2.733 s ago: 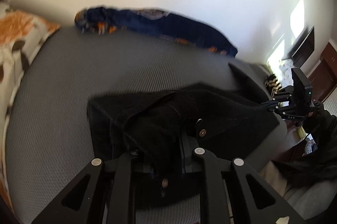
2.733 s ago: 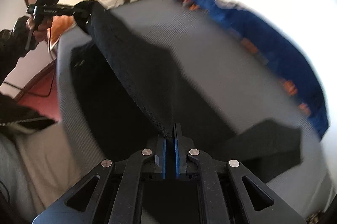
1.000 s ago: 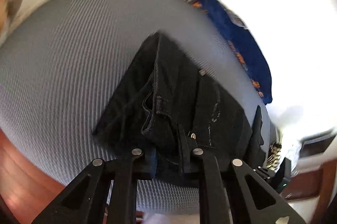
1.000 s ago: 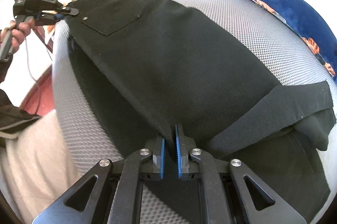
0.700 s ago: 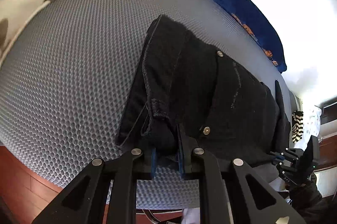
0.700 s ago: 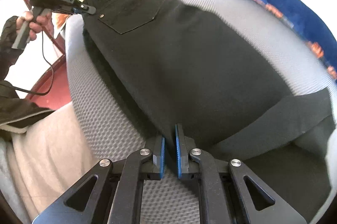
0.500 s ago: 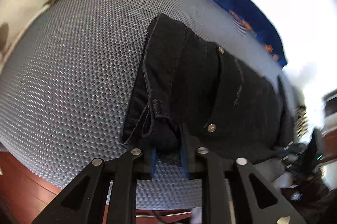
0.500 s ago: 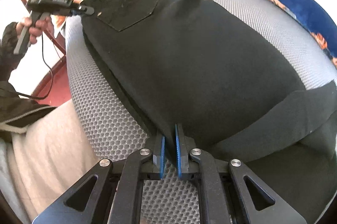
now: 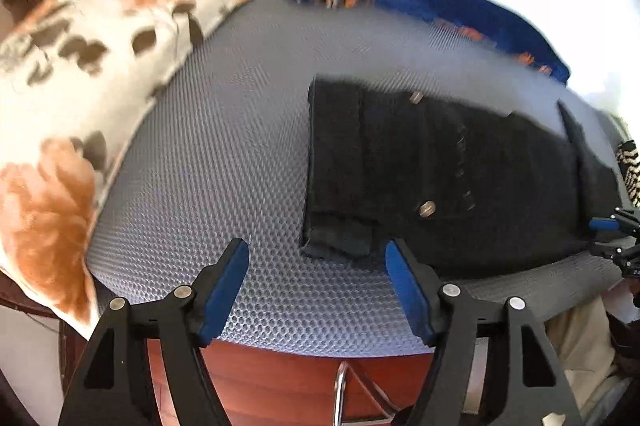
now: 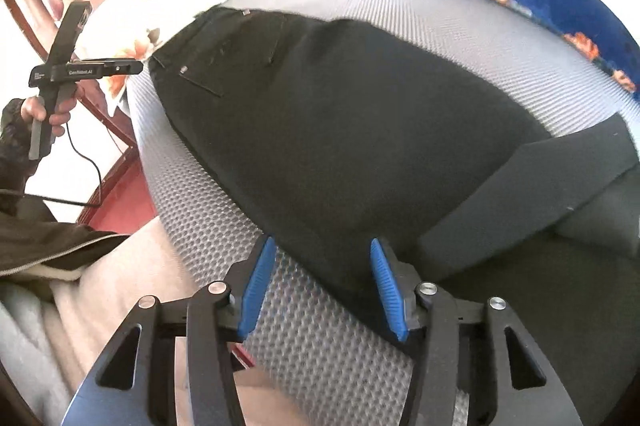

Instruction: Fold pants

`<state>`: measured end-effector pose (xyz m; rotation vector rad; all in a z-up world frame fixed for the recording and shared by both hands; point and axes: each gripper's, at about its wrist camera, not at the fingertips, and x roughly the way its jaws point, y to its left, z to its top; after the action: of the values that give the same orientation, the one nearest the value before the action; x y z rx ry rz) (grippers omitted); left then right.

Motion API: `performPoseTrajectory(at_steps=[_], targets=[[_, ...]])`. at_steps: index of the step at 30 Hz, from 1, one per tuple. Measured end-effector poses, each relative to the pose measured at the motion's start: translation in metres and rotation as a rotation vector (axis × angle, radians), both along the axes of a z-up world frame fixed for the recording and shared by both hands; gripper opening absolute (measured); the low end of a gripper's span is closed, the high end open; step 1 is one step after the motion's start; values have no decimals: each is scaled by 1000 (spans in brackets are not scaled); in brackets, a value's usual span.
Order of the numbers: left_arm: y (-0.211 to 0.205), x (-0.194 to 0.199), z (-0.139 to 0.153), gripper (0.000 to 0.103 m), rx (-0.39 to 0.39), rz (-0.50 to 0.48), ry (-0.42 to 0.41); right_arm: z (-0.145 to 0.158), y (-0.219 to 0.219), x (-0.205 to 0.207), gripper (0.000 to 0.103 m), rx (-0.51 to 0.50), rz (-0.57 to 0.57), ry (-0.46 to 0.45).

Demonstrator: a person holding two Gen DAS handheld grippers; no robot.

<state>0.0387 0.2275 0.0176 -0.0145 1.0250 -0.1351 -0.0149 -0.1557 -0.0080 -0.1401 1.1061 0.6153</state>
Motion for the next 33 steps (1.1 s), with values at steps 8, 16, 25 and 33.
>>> performPoseTrajectory(at_steps=[8,16,25,33], targets=[[-130,-17,17,67,2,-393,-134,33,-71,10,51,86,-239,-37],[-271,-22,-20,57,-148,-713,-11,44,-138,38,51,181,-488,52],[-341,-24,-68,30,-95,-769,89,38,-218,94,50,309,-694,114],[-348,-13,-75,9,-96,-709,88,2,-279,159,36,392,-875,202]])
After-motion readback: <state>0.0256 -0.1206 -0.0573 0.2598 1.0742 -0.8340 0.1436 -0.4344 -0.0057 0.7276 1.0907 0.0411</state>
